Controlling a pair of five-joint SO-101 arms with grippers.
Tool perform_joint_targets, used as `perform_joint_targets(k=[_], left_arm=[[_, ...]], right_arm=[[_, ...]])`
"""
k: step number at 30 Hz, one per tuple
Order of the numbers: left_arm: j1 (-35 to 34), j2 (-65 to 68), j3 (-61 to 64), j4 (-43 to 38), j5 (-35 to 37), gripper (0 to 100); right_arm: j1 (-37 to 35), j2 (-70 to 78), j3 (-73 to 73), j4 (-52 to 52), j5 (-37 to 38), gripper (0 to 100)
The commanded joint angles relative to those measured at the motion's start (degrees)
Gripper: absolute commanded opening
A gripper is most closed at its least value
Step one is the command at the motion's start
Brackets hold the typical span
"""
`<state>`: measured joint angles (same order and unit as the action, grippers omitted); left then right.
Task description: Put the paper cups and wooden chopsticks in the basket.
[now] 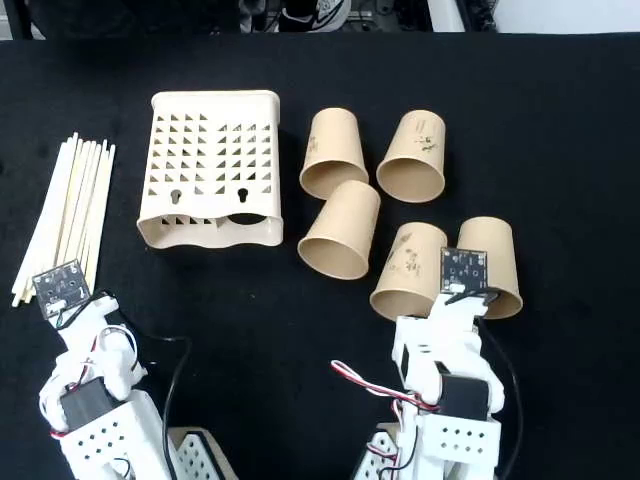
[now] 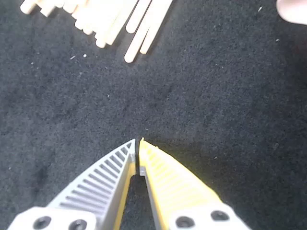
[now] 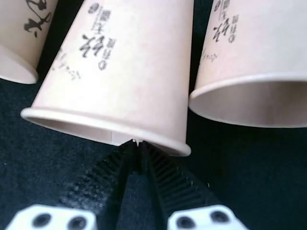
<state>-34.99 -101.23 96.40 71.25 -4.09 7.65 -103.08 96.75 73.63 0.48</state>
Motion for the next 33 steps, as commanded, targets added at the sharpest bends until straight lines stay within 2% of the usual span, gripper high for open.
perform_joint_targets(k=[1, 24, 28, 30, 33], left_arm=[[0.1, -0.3, 1.1, 0.2, 0.3, 3], [0.6, -0.3, 1.0, 0.1, 0.2, 3], [0.0, -0.7, -3.6, -1.8, 0.2, 3], [2.2, -1.8, -7.0, -4.1, 0.0, 3], [9.6, -3.3, -9.1, -11.3, -0.2, 3]], right_arm=[[0.4, -3.8, -0.1, 0.4, 0.1, 1.2], [0.4, -3.8, -0.1, 0.4, 0.1, 1.2], [0.4, -3.8, -0.1, 0.4, 0.1, 1.2], [0.4, -3.8, -0.1, 0.4, 0.1, 1.2], [0.5, -3.8, -0.1, 0.4, 0.1, 1.2]])
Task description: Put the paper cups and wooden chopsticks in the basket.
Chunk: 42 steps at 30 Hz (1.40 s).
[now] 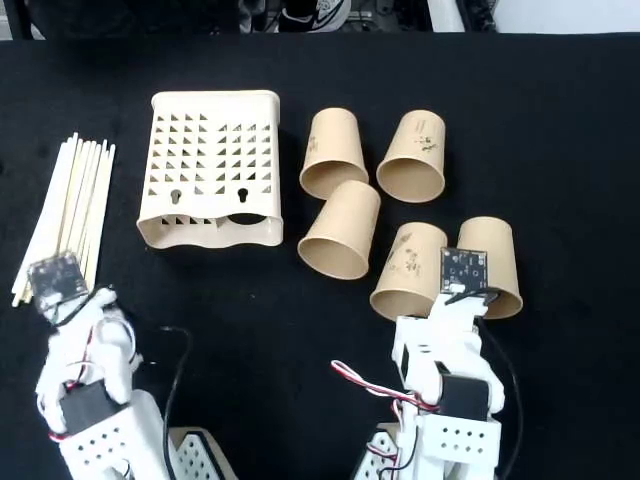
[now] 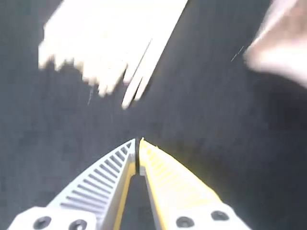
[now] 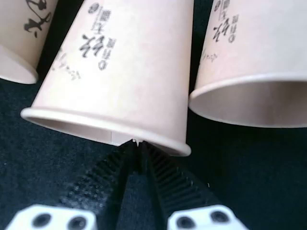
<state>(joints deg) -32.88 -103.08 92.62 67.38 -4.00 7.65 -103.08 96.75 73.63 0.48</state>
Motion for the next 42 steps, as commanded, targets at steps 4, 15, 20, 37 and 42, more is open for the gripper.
perform_joint_targets(k=[4, 15, 20, 37, 42], left_arm=[[20.2, -1.2, -3.2, -18.5, -2.3, 16], [21.6, 19.2, -7.4, -32.8, -2.0, 24], [21.6, 43.5, -18.7, -37.0, -2.1, 25], [19.0, 94.6, -28.9, -77.3, -2.2, 20], [21.9, 83.9, -20.1, -75.0, -7.7, 23]], right_arm=[[0.5, -3.8, -0.1, 0.4, 0.1, 1.2], [0.5, -3.8, -0.1, 0.4, 0.1, 1.2], [0.5, -3.8, -0.1, 0.4, 0.1, 1.2], [0.5, -3.8, -0.1, 0.4, 0.1, 1.2], [0.5, -3.8, -0.1, 0.4, 0.1, 1.2]])
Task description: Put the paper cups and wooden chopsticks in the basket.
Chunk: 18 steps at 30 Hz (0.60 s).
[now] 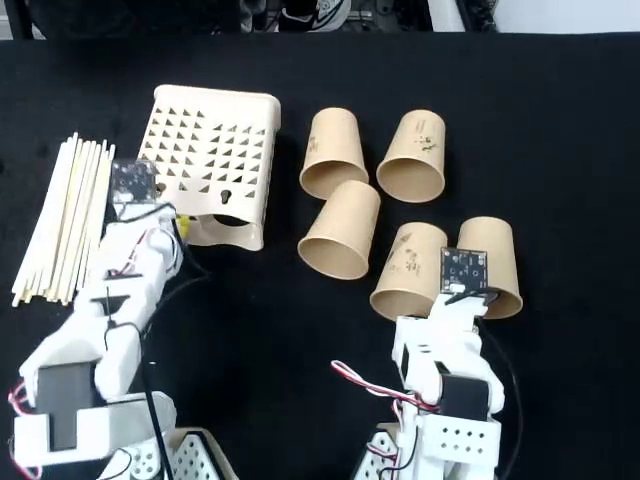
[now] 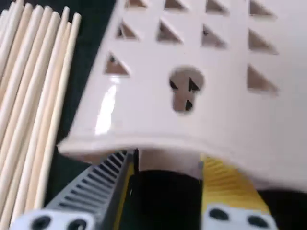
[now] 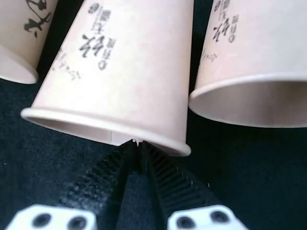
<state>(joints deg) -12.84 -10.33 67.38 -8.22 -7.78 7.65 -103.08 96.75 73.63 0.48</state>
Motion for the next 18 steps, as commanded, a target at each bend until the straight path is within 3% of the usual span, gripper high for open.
perform_joint_targets(k=[1, 7, 10, 13, 15, 18], left_arm=[[2.6, -13.0, 7.5, 2.0, -4.4, 23], [-1.4, -41.9, 18.9, 10.4, -4.3, 24], [-6.0, -56.1, 19.6, 20.7, -1.4, 25], [-11.5, -68.0, 16.9, 33.1, 5.3, 32], [-13.1, -73.0, 15.4, 37.4, 4.0, 32], [-13.1, -74.1, 16.2, 36.7, -3.0, 31]], right_arm=[[0.5, -3.8, -0.1, 0.4, 0.1, 1.2], [0.5, -3.8, -0.1, 0.4, 0.1, 1.2], [0.5, -3.8, -0.1, 0.4, 0.1, 1.2], [0.5, -3.8, -0.1, 0.4, 0.1, 1.2], [0.5, -3.8, -0.1, 0.4, 0.1, 1.2], [0.5, -3.8, -0.1, 0.4, 0.1, 1.2]])
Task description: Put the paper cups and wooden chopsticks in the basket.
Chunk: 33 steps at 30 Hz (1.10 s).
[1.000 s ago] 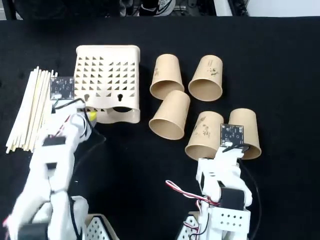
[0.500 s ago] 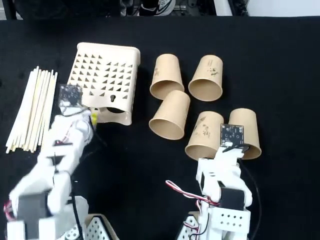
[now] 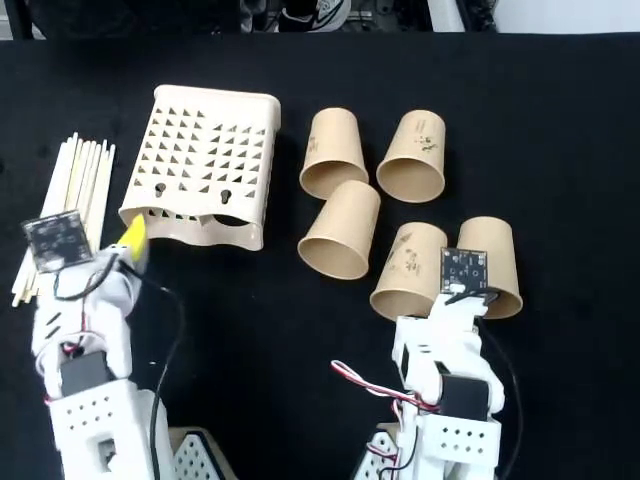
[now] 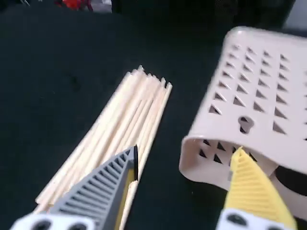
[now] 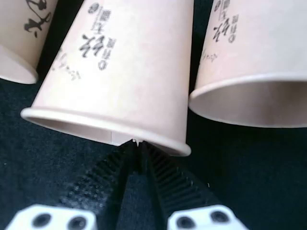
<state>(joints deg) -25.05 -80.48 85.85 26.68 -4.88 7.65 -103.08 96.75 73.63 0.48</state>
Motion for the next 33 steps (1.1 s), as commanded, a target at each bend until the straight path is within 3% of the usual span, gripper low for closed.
perform_joint_targets(k=[1, 4, 9, 20, 26, 33], left_arm=[[-0.9, -3.3, -1.7, 1.2, -8.1, 31], [-1.5, 0.2, 0.8, -2.5, -13.5, 31], [-3.1, 12.7, 0.8, -13.6, -16.1, 31], [-1.4, 58.5, -23.9, -17.1, -15.4, 31], [2.5, 75.8, -24.6, -41.1, 0.6, 28], [2.9, 82.5, -19.7, -67.2, 2.4, 8]], right_arm=[[0.5, -3.8, -0.1, 0.4, 0.1, 1.2], [0.5, -3.8, -0.1, 0.4, 0.1, 1.2], [0.5, -3.8, -0.1, 0.4, 0.1, 1.2], [0.5, -3.8, -0.1, 0.4, 0.1, 1.2], [0.5, -3.8, -0.1, 0.4, 0.1, 1.2], [0.5, -3.8, -0.1, 0.4, 0.1, 1.2]])
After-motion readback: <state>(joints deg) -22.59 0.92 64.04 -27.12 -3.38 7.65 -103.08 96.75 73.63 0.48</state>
